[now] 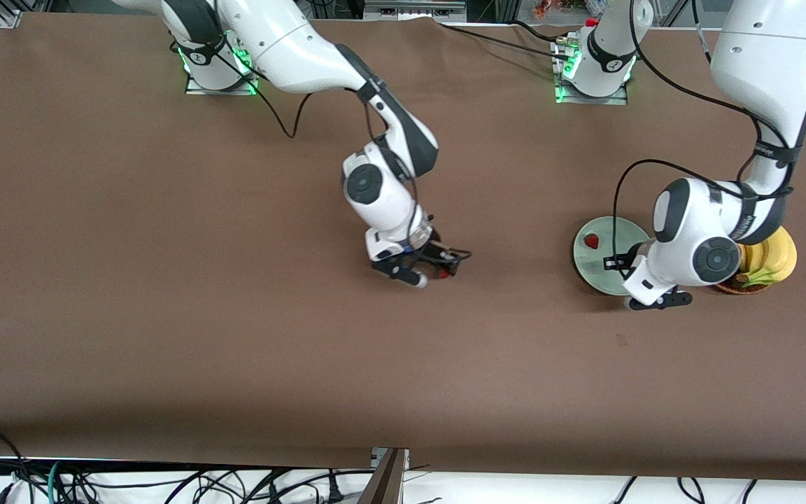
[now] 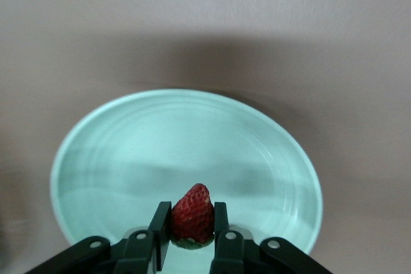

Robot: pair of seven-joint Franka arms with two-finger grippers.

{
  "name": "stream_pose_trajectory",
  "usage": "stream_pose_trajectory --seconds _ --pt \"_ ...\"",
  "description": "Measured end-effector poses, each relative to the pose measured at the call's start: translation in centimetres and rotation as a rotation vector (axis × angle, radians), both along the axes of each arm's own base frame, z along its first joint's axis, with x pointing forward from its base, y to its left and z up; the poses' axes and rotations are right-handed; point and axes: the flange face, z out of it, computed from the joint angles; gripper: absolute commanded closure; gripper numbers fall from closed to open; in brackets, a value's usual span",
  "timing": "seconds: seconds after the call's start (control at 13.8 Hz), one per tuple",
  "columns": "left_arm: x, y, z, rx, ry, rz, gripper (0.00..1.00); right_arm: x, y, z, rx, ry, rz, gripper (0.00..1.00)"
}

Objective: Collect all strawberries into plate
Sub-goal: 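Release the last strawberry at mid-table with the right gripper, then grasp the strawberry with the left gripper while the right gripper retracts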

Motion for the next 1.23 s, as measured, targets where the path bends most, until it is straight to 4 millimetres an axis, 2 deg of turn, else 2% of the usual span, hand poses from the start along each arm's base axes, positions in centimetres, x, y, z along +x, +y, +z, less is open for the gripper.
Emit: stream_pose_trajectory --seconds 0.07,0.14,0.22,0.29,0.36,0.43,0.65,0.79,0.94,1.01,1.16,1.23 --pt "-0.3 0.0 -0.7 -0.003 -0.001 -0.006 0.00 -0.9 1.2 -0.8 0.006 -0.011 0.006 0.86" --pt "-0.4 -0.1 -0.9 -0.005 -0.001 -0.012 0.00 -1.7 1.9 -1.8 0.006 -0.016 0.014 0.84" --pt "-0.4 -0.1 -0.8 -0.006 -0.005 -0.014 0.00 -2.1 2.4 -2.5 0.004 -0.018 0.021 0.73" --pt "-0.1 -0.1 -0.3 -0.006 -0.013 -0.014 0.00 -2.4 2.7 -3.0 0.003 -0.018 0.027 0.33" --pt "0.3 0.0 0.6 -0.005 -0.021 -0.014 0.00 -2.6 2.9 -3.2 0.003 -0.019 0.030 0.00" --pt "1.0 0.0 2.2 -0.002 -0.024 -0.013 0.00 -2.7 3.1 -3.1 0.004 -0.020 0.032 0.00" --pt "3.6 -0.9 9.4 -0.026 -0.051 0.004 0.00 -2.0 2.9 -2.3 -0.011 -0.030 0.040 0.00" --pt "4.3 -2.7 11.7 -0.101 -0.066 0.046 0.00 0.4 0.8 -1.1 -0.090 -0.016 0.054 0.00" --pt "4.3 -5.0 11.9 -0.138 -0.067 0.084 0.00 3.6 -2.1 2.6 -0.161 -0.029 0.098 0.00" --pt "4.4 -6.7 11.8 -0.149 -0.081 0.106 0.00 5.1 -4.1 4.8 -0.193 -0.018 0.140 0.00" --pt "4.4 -11.7 10.8 -0.154 -0.114 0.105 0.00 8.0 -9.2 8.7 -0.232 0.026 0.228 0.00" --pt "4.2 -14.5 9.7 -0.159 -0.129 0.085 0.00 9.6 -12.5 10.3 -0.243 0.054 0.273 0.00"
